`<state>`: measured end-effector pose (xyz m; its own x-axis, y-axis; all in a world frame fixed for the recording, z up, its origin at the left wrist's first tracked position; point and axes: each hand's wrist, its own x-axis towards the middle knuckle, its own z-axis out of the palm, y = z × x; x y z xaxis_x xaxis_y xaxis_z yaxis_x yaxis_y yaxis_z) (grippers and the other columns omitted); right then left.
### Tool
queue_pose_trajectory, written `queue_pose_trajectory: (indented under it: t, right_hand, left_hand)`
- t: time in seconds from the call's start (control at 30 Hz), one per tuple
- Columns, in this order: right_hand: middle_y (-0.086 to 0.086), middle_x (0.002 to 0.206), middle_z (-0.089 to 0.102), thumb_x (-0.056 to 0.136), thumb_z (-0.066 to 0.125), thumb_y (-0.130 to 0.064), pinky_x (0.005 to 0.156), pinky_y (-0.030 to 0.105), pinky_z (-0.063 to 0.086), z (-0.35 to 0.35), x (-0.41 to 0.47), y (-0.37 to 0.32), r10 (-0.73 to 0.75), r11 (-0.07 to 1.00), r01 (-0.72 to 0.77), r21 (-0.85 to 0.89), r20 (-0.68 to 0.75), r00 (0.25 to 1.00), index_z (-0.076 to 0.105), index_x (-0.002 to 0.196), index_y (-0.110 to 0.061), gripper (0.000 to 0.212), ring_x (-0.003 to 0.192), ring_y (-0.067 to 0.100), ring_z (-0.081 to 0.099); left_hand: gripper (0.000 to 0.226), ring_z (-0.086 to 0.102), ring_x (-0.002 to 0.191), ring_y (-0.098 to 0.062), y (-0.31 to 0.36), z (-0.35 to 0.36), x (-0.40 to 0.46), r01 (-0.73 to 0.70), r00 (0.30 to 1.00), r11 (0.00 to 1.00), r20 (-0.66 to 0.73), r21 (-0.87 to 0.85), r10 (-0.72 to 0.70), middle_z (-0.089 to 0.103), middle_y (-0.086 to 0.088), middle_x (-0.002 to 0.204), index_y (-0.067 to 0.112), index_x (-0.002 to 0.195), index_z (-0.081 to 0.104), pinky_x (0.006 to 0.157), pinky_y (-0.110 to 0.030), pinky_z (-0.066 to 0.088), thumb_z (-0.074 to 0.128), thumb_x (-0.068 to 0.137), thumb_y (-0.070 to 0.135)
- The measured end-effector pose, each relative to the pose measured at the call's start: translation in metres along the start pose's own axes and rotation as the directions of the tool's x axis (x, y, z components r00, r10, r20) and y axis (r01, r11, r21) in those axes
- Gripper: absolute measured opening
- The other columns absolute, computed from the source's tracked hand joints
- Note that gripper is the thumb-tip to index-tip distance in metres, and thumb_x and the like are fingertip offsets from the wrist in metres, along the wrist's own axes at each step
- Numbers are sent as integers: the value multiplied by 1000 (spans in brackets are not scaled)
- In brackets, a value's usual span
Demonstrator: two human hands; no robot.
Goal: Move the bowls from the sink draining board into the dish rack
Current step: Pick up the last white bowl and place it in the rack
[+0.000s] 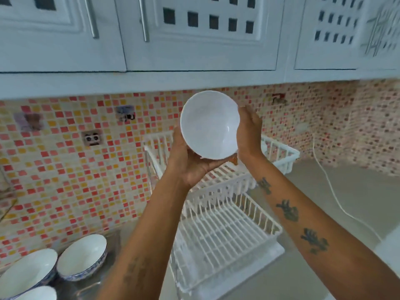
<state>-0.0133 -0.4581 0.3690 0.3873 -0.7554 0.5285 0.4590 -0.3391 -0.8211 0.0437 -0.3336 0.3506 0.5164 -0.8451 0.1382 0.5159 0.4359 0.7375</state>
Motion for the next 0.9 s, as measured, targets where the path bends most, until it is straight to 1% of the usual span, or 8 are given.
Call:
queue_pose_trajectory:
  t: [0.1,0.17,0.33,0.4,0.5,0.57,0.7,0.9]
  right_hand:
    - [3,98,58,96,33,-42,76,36,41,-34,27,8,140,982,-132,-136,56,989,56,95,-9,40,90,19,52]
    - [6,116,58,99,24,-52,86,37,39,-50,41,12,247,962,-236,-139,75,966,58,118,-17,52,104,20,52]
    - [-1,106,59,97,20,-61,92,34,41,-82,73,24,358,934,-358,-9,69,931,55,129,-19,63,98,13,54]
    - [-4,94,58,98,29,-55,75,29,45,-89,83,30,359,933,-358,-35,15,933,53,120,-18,49,84,11,56]
    - [0,92,55,97,41,-42,77,32,46,-94,95,41,324,932,-322,-164,-16,946,54,112,-11,37,83,17,56]
    - [1,87,55,94,47,-39,72,31,42,-92,97,50,292,924,-278,-263,14,956,56,98,-10,30,80,20,55]
    - [3,115,63,83,62,-43,79,40,55,-92,95,71,280,903,-240,-356,63,958,62,117,-16,43,101,23,64]
    - [4,134,56,85,65,-35,91,39,54,-93,98,87,293,887,-215,-409,139,946,59,128,-14,48,116,23,59]
  left_hand:
    - [55,60,106,-38,-14,19,36,-62,980,965,-168,257,108,57,-15,124,24,126,55,76,-57,58,40,92,64]
    - [70,64,104,-33,-23,28,63,-109,947,844,-204,526,249,60,-14,119,20,128,53,71,-49,61,46,82,73]
    - [62,59,88,-15,-38,40,110,-245,878,381,37,891,477,52,-2,109,12,118,41,66,-26,54,70,80,52]
    - [69,53,99,-21,-46,38,123,-254,875,123,173,959,452,48,-5,116,14,117,41,78,-34,53,79,71,48]
    - [77,45,107,-26,-65,31,139,-252,878,-204,313,946,363,46,-9,123,8,118,45,85,-33,43,84,64,48]
    - [78,42,103,-23,-74,31,146,-261,868,-251,340,932,363,46,-10,124,6,117,45,81,-28,35,84,64,48]
    - [74,37,96,-19,-82,32,156,-238,867,-284,335,929,369,47,-12,120,3,117,46,81,-25,29,84,67,43]
    - [73,39,95,-20,-90,19,162,-151,897,-216,225,965,380,46,-14,122,1,118,45,81,-27,33,84,68,38]
